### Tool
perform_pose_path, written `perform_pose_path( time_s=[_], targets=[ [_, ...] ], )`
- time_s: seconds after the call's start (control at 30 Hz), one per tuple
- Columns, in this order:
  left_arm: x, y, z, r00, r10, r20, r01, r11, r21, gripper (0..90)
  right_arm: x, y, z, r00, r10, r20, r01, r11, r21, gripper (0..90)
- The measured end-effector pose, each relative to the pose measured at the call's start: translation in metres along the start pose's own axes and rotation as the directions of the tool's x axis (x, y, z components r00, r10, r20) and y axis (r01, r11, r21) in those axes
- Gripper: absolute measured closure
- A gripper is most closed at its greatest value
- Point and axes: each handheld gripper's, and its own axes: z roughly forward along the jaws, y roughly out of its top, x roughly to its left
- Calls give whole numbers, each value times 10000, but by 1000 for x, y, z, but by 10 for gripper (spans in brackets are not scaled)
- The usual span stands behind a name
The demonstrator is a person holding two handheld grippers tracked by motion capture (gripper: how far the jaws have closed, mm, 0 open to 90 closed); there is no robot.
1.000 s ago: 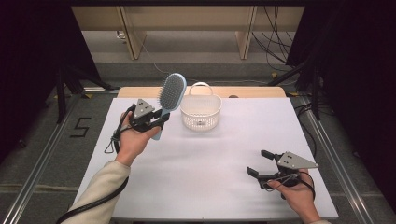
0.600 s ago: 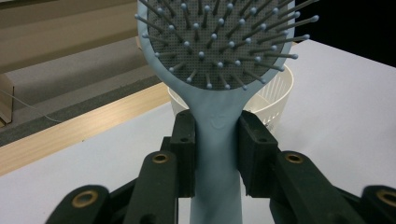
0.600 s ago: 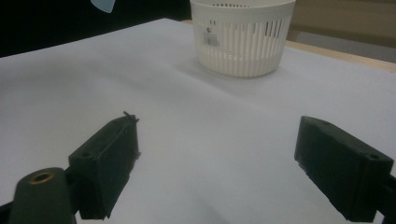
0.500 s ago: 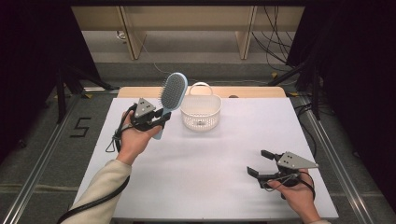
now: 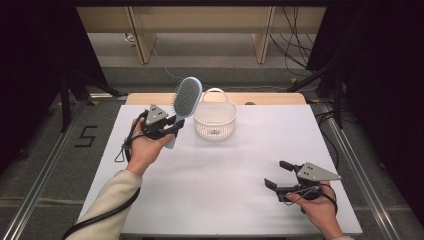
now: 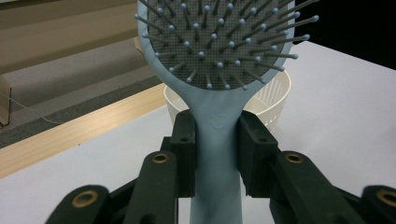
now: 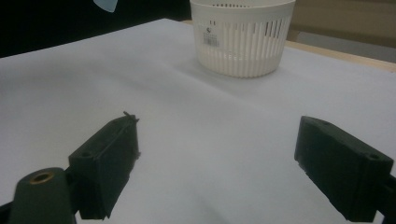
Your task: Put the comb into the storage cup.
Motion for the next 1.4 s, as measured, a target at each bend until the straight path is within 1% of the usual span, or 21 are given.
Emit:
perform_pose_path(
  time_s=[0.9, 1.4],
  targets=[
    [-2, 3, 5, 10000, 9, 80, -9, 10000, -45, 702, 0, 0, 0, 10000, 20, 2, -20, 10000, 23, 145],
    [-5, 8, 9, 9998, 68, 170, -66, 9999, -110, 702, 0, 0, -1, 10000, 34, 8, -34, 10000, 22, 145]
  ],
)
